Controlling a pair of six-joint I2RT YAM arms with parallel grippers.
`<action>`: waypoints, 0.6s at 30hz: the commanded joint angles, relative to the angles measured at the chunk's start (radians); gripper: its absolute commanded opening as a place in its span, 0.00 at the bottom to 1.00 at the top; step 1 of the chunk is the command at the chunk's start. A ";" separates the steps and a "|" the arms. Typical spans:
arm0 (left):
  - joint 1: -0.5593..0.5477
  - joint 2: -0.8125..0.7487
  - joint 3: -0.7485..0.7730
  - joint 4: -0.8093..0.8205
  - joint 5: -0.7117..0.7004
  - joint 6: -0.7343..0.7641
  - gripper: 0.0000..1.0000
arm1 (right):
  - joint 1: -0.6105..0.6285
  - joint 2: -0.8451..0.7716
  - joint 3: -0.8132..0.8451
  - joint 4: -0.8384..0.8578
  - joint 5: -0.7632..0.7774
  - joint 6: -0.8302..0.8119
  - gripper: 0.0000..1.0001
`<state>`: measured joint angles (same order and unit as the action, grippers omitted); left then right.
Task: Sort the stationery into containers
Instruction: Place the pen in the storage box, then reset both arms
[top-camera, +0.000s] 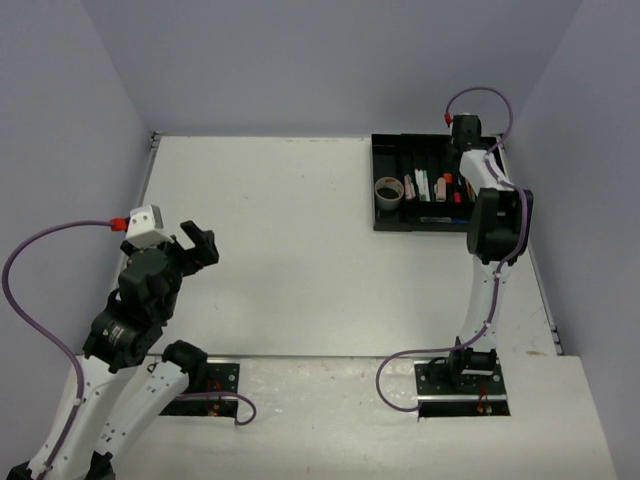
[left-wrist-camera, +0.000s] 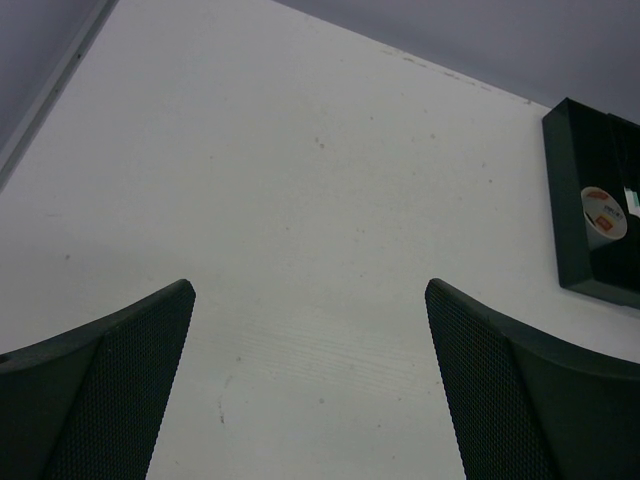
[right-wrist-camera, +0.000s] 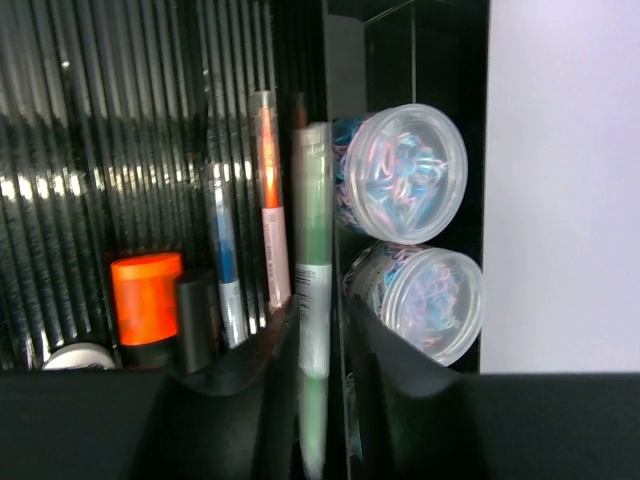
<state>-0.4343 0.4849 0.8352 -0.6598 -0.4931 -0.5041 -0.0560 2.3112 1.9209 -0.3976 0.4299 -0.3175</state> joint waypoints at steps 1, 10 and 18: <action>-0.004 0.009 -0.007 0.035 -0.001 0.026 1.00 | -0.005 -0.014 0.008 0.022 0.018 0.001 0.35; -0.003 0.013 -0.006 0.037 -0.004 0.024 1.00 | 0.002 -0.111 0.043 -0.090 -0.030 0.112 0.36; 0.030 0.059 -0.001 0.045 0.003 0.029 1.00 | 0.169 -0.588 -0.247 -0.094 -0.036 0.294 0.99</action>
<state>-0.4281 0.5088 0.8352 -0.6574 -0.4926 -0.5039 -0.0239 2.0866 1.8070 -0.5091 0.3915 -0.1466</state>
